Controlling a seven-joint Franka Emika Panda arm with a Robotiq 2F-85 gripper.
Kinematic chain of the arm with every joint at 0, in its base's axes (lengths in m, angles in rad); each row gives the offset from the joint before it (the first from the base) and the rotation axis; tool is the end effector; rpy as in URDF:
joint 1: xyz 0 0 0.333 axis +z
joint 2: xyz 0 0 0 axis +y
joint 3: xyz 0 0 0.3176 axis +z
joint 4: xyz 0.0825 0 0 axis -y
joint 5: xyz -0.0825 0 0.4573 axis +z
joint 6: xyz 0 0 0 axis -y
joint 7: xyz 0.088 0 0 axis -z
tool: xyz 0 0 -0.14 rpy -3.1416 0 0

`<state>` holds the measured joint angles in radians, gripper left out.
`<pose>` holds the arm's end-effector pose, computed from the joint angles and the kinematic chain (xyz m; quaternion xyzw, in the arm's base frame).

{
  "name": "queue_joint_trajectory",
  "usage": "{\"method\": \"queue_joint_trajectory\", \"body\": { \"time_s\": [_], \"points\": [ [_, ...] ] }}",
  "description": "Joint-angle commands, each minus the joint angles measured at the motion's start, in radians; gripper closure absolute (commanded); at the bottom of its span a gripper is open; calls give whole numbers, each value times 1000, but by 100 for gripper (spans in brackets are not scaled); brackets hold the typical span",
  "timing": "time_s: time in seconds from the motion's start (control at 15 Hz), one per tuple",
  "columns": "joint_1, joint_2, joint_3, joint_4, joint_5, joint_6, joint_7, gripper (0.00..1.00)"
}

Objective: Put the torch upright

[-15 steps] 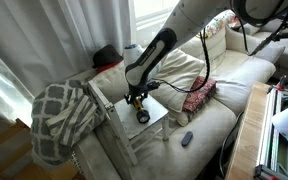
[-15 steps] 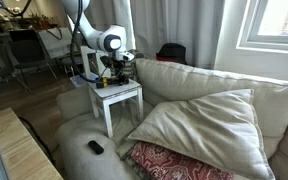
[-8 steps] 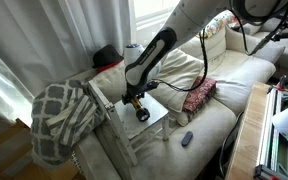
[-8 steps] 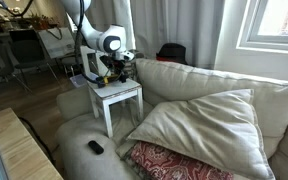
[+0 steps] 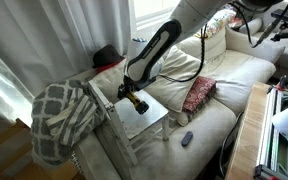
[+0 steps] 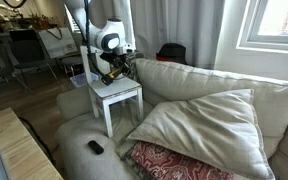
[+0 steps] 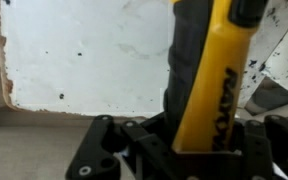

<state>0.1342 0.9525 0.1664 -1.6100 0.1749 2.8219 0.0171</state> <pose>0.7200 0.2081 0.0062 -0.9862 -0.0182 -0.1125 0.1198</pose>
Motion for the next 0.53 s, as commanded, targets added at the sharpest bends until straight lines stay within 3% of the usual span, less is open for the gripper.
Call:
{"method": "queue_joint_trajectory", "body": {
  "time_s": [0.0, 0.07, 0.2, 0.47],
  "points": [
    [-123, -67, 146, -114, -29, 77, -204, 95],
    [-49, -16, 67, -33, -26, 36, -96, 80],
    [-90, -28, 118, -58, -28, 56, -161, 80],
    [-107, -37, 131, -72, -31, 57, -183, 80]
  ]
}}
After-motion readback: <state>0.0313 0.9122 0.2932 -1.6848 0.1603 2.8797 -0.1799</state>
